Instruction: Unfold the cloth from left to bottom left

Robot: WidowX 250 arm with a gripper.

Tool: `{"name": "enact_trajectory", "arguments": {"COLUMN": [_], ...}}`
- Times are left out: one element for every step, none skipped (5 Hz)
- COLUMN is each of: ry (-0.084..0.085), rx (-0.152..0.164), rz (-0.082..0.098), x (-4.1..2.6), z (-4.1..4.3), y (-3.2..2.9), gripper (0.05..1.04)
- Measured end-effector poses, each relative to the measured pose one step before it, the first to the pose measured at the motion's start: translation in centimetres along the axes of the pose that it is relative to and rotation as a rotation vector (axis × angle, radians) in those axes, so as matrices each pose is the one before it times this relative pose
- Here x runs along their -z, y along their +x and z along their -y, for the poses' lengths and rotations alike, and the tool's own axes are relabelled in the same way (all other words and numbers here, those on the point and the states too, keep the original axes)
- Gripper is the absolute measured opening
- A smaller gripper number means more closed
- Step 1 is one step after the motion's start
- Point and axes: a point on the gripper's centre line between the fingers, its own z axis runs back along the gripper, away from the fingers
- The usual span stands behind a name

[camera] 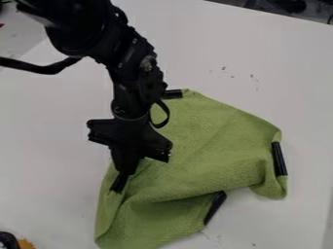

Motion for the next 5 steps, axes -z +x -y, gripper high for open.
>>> {"name": "enact_trajectory", "arguments": {"ry": [0.0178, 0.0040, -0.0134, -0.0439, -0.0347], "rx": [-0.0193, -0.0522, -0.0960, -0.0825, -0.0450], "rz": [0.0572, 0.0697, 0.0000, -0.0043, -0.0144], "x": [-2.484, -1.765, 1.054, 2.188, 1.996], "z": [-0.650, -2.773, -3.150, -2.129, -1.248], "y": [0.214, 0.877, -1.085, -1.857, -0.974], "gripper": [0.074, 0.072, 0.071, 0.071, 0.071]}}
